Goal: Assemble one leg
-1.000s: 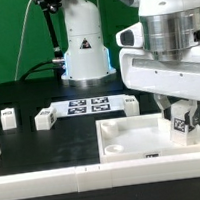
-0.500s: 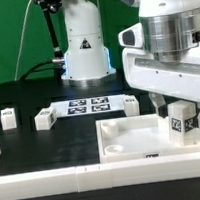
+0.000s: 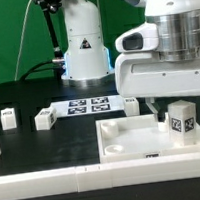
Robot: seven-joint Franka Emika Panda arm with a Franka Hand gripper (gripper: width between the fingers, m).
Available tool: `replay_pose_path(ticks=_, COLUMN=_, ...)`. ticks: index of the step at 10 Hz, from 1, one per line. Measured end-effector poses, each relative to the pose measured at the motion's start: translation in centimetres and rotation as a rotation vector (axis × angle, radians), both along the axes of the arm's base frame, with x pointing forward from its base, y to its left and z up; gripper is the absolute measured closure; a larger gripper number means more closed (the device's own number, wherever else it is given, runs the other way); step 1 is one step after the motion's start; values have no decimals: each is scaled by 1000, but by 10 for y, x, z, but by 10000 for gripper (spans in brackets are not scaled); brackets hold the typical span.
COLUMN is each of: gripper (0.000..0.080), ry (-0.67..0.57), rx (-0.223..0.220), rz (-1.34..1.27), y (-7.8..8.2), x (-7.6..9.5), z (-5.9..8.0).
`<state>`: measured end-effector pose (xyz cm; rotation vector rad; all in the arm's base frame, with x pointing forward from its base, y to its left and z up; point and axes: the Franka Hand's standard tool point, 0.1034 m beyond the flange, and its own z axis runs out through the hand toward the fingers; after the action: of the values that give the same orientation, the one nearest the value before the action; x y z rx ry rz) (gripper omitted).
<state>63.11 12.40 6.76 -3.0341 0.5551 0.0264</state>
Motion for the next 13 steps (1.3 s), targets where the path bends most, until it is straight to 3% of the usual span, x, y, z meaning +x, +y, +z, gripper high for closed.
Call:
replay_pose_path(ticks=7, gripper=151, ry=-33, rx=-5, rz=643, y=1, x=-4, z=-2)
replay_pose_path(ticks=10, gripper=181, ry=-34, rx=-5, rz=589, y=2, x=-6, z=-5)
replay_pose_path(ticks=11, gripper=372, ry=-33, rx=-4, rz=589, y=2, x=-6, z=-5)
replay_pose_path(ticks=12, gripper=372, ry=-33, rx=-6, rz=589, y=2, x=-6, z=-5)
replay_pose_path(ticks=13, gripper=509, ry=-32, rx=-7, rz=587, y=0, x=-6, z=-5)
